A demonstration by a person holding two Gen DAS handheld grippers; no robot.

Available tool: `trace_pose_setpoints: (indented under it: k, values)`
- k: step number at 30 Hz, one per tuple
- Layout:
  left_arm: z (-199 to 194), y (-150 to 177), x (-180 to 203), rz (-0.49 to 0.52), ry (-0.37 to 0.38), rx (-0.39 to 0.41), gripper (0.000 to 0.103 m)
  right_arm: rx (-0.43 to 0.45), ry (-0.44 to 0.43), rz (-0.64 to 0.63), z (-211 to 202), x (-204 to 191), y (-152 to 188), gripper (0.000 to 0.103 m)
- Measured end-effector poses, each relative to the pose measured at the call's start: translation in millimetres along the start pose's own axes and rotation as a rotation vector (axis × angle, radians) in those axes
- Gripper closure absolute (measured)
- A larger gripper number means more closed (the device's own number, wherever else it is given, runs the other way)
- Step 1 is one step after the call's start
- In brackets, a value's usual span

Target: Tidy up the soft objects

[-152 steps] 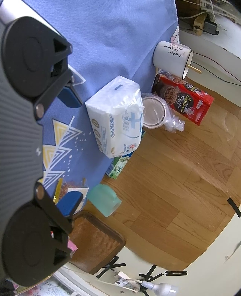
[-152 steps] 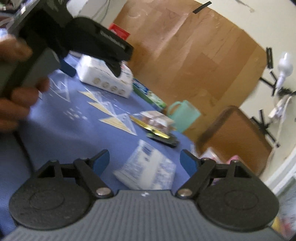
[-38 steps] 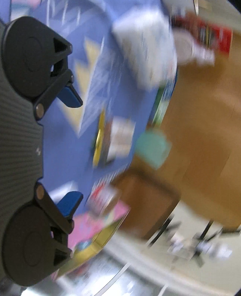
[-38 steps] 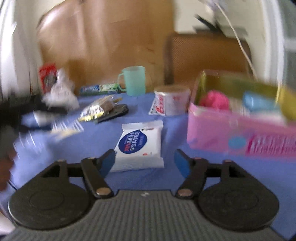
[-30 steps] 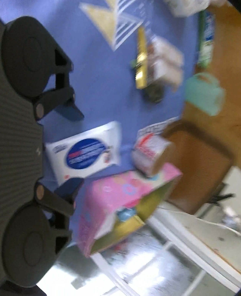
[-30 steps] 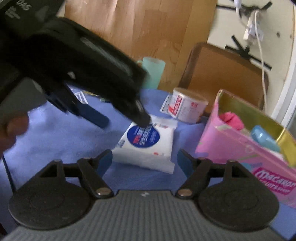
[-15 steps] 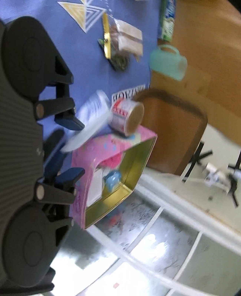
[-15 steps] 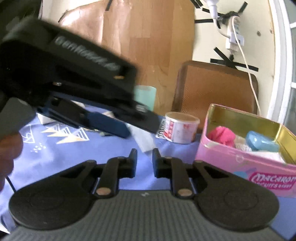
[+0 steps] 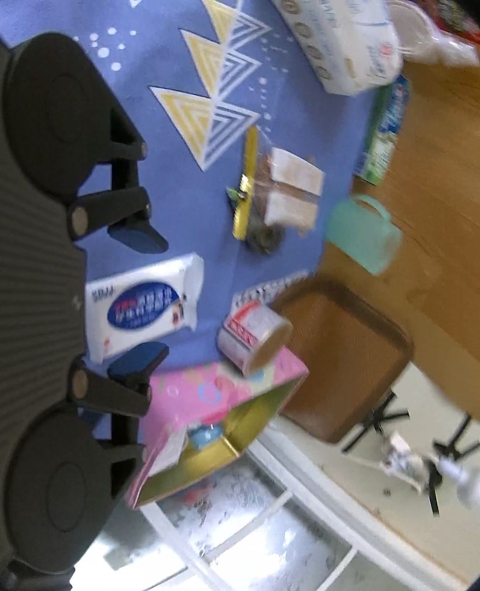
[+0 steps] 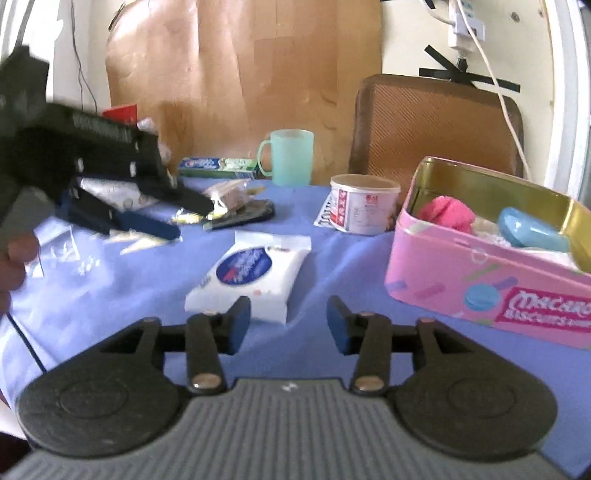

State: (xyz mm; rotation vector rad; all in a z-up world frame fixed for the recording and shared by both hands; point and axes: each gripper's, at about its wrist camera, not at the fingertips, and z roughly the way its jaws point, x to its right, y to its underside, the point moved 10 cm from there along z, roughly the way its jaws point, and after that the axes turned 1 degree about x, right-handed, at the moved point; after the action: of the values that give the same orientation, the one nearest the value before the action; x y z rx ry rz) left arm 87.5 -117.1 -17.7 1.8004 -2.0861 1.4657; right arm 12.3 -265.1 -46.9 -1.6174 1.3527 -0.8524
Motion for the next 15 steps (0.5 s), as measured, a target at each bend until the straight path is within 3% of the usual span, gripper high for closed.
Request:
trace_pose_setpoints:
  k: [2, 5, 7, 8, 10, 12, 14, 15]
  values:
    - [12.8, 6.1, 1.2, -0.013, 0.024, -0.047, 0.044, 0.000, -0.012, -0.021, 5.7, -5.7, -4.6, 0.037]
    - [32.7, 20.3, 8.4, -0.008, 0.060, -0.113, 0.028, -0.028, -0.059, -0.096, 19.9, -21.9, -2.4, 0.018]
    - [36.7, 22.1, 11.8, 0.007, 0.074, -0.088, 0.026, -0.133, -0.116, -0.151, 42.3, -34.6, 13.9, 0.014]
    - [37.6, 22.6, 13.6, 0.012, 0.078, -0.083, 0.027, -0.130, -0.135, -0.114, 46.8, -34.6, 12.6, 0.015]
    - [38.2, 25.2, 17.4, 0.027, 0.070, -0.090, 0.036, -0.127, -0.128, -0.115, 49.0, -35.7, 6.8, 0.032]
    - [36.6, 25.3, 20.8, 0.055, 0.047, -0.080, 0.036, -0.099, -0.087, -0.123, 47.2, -36.1, 4.5, 0.052]
    - [32.3, 25.5, 33.6, 0.041, 0.131, -0.097, 0.052, -0.065, -0.016, -0.150, 43.0, -33.7, 3.4, 0.082]
    - [28.3, 26.1, 42.1, 0.040, 0.169, -0.112, 0.054, -0.056, -0.020, -0.153, 39.8, -34.9, 3.2, 0.084]
